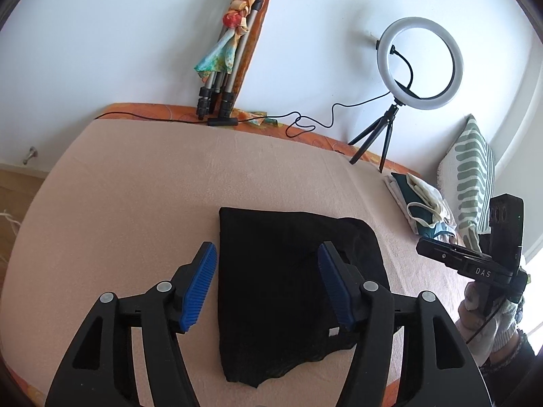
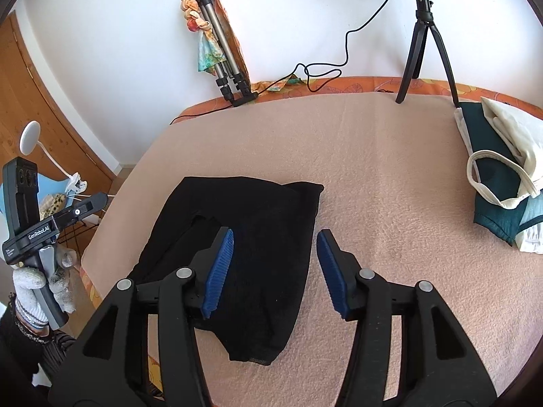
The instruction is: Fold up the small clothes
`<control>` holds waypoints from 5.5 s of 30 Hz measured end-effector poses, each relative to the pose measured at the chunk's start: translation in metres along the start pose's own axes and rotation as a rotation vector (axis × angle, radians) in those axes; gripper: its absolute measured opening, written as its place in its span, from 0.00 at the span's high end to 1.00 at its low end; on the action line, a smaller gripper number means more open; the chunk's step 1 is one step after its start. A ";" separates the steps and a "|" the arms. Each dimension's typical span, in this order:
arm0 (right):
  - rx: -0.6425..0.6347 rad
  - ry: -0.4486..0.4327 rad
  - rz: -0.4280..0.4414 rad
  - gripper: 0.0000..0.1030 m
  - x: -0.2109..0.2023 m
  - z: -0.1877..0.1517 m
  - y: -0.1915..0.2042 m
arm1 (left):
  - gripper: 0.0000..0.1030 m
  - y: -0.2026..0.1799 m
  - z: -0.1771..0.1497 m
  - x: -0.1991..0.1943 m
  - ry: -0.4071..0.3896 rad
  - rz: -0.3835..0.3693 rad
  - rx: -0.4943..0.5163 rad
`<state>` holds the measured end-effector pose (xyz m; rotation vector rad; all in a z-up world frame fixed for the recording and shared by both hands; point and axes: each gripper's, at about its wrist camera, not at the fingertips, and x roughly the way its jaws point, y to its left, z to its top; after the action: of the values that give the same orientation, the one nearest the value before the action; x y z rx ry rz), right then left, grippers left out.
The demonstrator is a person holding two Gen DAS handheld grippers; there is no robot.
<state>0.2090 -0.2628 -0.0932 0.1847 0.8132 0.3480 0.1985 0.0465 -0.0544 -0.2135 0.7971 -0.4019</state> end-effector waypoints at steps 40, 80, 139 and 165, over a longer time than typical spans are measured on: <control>-0.117 -0.153 -0.200 0.02 -0.069 -0.086 0.048 | 0.00 -0.067 -0.088 -0.030 0.032 0.224 0.224; -0.092 -0.108 -0.187 0.02 -0.055 -0.093 0.045 | 0.00 -0.073 -0.089 -0.036 0.000 0.226 0.245; 0.360 0.086 0.103 0.08 0.070 0.003 -0.075 | 0.22 0.051 -0.080 0.036 0.277 -0.099 -0.433; 0.256 0.125 0.204 0.40 0.127 0.027 -0.047 | 0.71 0.040 -0.080 0.055 0.280 -0.173 -0.460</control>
<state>0.3209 -0.2600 -0.1748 0.4919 0.9648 0.4502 0.1855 0.0569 -0.1578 -0.6695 1.1475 -0.4118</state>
